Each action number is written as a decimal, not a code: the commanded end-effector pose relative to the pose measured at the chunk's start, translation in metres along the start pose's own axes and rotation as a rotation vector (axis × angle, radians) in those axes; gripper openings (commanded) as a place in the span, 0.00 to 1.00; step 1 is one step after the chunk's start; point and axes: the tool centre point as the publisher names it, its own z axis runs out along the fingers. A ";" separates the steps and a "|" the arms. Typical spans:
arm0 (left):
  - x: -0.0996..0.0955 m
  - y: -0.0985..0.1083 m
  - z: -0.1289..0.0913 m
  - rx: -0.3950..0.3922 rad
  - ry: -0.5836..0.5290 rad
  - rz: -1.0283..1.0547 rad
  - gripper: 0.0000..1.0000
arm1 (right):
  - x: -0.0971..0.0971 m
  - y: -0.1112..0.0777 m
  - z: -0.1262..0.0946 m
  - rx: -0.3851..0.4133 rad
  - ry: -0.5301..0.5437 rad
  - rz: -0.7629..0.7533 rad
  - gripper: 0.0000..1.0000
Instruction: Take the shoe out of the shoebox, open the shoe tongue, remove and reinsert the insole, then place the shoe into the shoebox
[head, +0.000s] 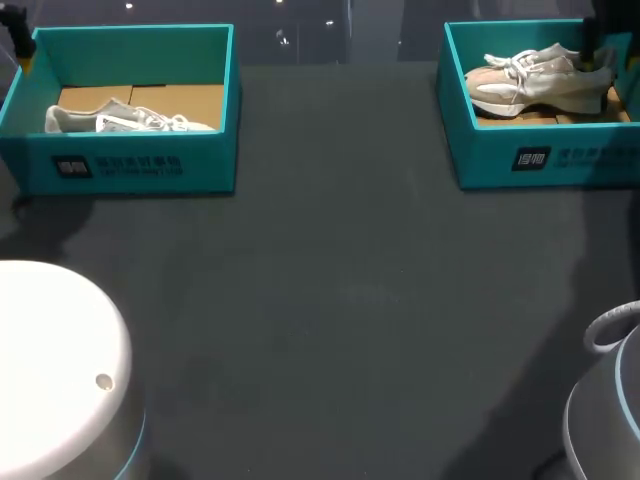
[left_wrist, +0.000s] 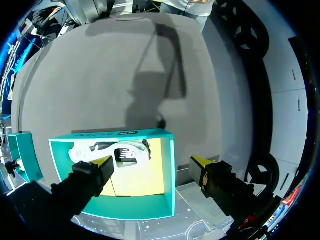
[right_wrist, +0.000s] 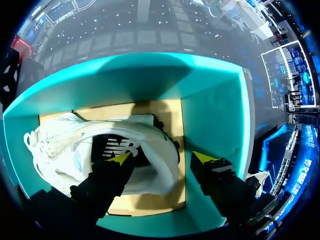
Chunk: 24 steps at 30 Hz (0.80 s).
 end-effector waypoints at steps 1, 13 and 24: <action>0.000 0.000 -0.001 -0.001 0.002 0.001 1.00 | -0.002 0.004 0.007 0.009 0.006 -0.003 0.76; 0.000 0.000 -0.001 -0.001 0.002 0.001 1.00 | 0.003 0.003 0.019 0.037 0.037 -0.008 0.74; 0.000 0.000 -0.001 -0.001 0.002 0.001 1.00 | 0.005 0.004 0.031 0.052 0.062 -0.018 0.76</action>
